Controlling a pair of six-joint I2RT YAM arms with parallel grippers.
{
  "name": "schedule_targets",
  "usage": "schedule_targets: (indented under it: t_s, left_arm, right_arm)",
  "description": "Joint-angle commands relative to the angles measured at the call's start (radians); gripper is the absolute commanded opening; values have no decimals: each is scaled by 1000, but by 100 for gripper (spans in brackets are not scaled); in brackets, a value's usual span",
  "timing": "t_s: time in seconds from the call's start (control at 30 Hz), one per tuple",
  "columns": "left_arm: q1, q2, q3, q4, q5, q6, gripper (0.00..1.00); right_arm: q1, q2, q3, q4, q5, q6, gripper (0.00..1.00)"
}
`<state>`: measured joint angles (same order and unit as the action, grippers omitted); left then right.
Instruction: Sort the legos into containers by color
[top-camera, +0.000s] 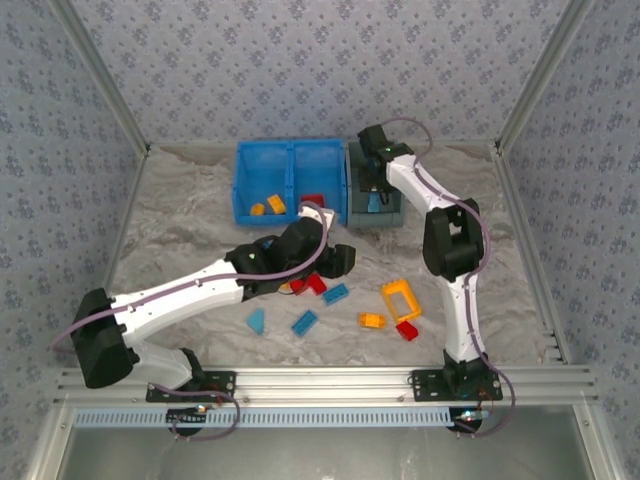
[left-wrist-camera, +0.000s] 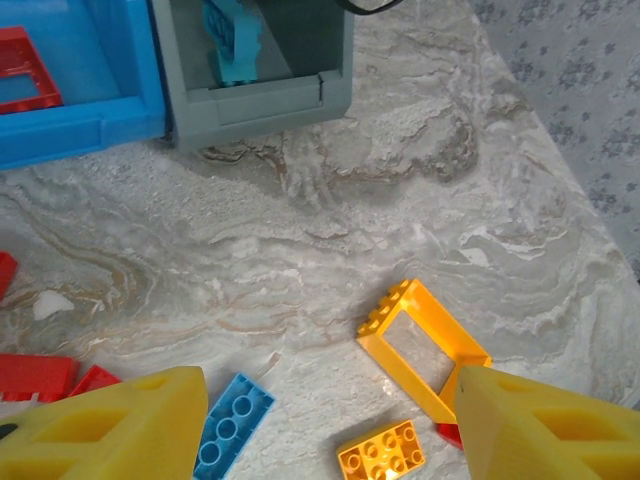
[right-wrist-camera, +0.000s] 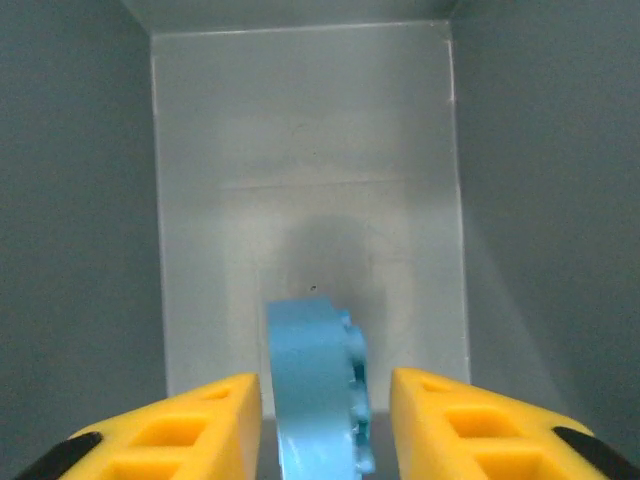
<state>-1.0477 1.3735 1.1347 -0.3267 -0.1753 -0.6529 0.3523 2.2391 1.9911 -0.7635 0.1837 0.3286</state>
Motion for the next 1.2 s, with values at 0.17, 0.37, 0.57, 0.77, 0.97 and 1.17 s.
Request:
schedule_targets:
  t_s: [0.17, 0.37, 0.57, 0.77, 0.97, 1.17]
  left_arm:
    - [48, 58, 119, -251, -68, -17, 66]
    - [209, 168, 135, -316, 22, 121, 71]
    - [325, 354, 202, -307, 87, 238, 74]
    - [356, 542, 323, -330, 61, 329, 76]
    - [378, 642, 366, -325, 33, 344, 75]
    - [386, 657, 348, -307, 14, 350, 72]
  right_arm:
    - [30, -194, -22, -14, 34, -9, 49]
    - [117, -606, -437, 202, 29, 25, 55]
    - [321, -1041, -968, 421, -2, 98, 66]
    - [510, -1304, -1231, 407, 51, 208, 69]
    - [577, -1376, -1296, 350, 94, 280, 70]
    - [584, -1372, -1293, 346, 94, 275, 70]
